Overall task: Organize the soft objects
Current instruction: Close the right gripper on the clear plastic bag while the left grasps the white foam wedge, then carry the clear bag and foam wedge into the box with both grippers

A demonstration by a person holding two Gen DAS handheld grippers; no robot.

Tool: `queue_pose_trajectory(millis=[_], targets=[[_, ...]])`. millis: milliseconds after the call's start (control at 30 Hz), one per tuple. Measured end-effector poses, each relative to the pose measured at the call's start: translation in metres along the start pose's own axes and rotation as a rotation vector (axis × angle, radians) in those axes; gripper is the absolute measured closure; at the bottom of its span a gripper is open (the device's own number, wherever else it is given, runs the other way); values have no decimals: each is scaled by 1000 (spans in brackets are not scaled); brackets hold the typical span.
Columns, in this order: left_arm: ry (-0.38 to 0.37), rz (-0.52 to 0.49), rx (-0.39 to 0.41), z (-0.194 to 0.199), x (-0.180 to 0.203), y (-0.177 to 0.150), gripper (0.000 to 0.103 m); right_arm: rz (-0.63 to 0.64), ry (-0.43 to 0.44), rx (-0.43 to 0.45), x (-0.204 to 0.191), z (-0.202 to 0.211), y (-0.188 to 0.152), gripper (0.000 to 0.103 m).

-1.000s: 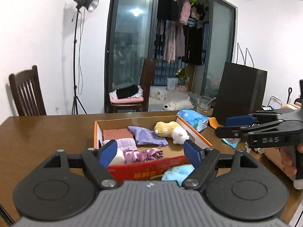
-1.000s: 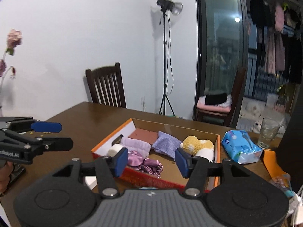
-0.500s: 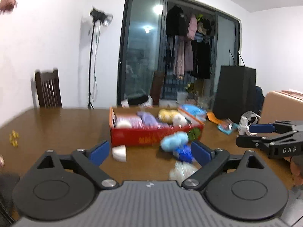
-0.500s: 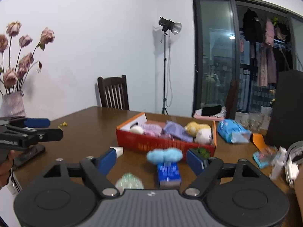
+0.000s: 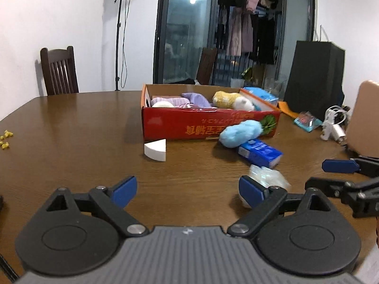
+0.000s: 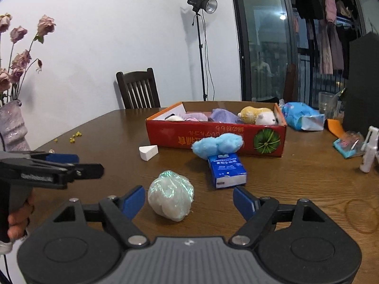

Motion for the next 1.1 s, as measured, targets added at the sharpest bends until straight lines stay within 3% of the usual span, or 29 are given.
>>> queue_pose_trajectory(millis=[200, 333, 433, 467, 567, 667, 933, 1100], targets=[[29, 8, -38, -68, -20, 11, 11, 19, 68, -68, -14, -51, -9, 29], [52, -2, -104, -118, -30, 12, 32, 57, 81, -132, -18, -84, -19, 57], [57, -9, -119, -138, -36, 9, 40, 22, 75, -110, -10, -95, -13, 60], [51, -3, -117, -142, -38, 8, 48, 14, 68, -105, -6, -98, -11, 61], [66, -39, -107, -146, -38, 2, 63, 6, 47, -115, 4, -111, -11, 61], [76, -62, -94, -145, -38, -1, 70, 2, 54, -118, 8, -118, -14, 61], [71, -11, -93, -145, -45, 2, 72, -46, 77, -130, 13, -125, -14, 61], [70, 11, -58, -116, -32, 13, 72, 34, 48, -109, -3, -100, -16, 62]])
Point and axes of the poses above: each gripper's, at about its wrist camera, not at the fingertips, and z roughly against the way its jaws point, x to its right, y to its top, the point moved 2 cm from there along -z, roughly the way its jaws point, and after that the axes turned 14 degrees about x, right-handed, at the moved point
